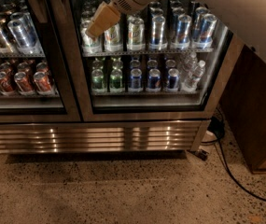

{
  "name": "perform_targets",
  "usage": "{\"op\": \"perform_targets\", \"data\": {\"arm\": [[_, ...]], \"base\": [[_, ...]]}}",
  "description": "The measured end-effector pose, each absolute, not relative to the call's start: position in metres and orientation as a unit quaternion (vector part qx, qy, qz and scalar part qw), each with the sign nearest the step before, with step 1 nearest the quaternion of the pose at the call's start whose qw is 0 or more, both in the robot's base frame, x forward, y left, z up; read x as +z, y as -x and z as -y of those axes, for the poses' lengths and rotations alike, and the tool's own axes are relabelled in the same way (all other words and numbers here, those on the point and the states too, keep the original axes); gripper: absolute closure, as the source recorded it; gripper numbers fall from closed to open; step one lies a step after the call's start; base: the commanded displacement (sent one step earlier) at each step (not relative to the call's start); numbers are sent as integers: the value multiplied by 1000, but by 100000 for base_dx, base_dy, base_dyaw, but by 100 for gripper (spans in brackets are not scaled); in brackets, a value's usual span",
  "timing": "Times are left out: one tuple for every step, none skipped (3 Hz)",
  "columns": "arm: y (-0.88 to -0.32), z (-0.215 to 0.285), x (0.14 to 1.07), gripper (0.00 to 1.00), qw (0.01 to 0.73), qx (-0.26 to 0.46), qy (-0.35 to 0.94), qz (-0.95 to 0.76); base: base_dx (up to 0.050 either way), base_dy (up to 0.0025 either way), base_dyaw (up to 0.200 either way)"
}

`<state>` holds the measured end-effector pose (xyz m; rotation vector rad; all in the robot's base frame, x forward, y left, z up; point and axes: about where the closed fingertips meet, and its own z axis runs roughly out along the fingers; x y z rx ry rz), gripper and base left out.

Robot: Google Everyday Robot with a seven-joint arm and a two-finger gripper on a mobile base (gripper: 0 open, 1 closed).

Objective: Open right fridge door

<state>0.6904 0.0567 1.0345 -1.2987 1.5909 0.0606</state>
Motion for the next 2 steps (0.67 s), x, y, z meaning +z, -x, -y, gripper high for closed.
{"op": "perform_targets", "data": {"arm": [[-709,-77,1036,0,531,46,541,-650],[-724,-96,1040,0,544,76,538,-639]], "base": [[0,0,0],[0,0,0]]}}
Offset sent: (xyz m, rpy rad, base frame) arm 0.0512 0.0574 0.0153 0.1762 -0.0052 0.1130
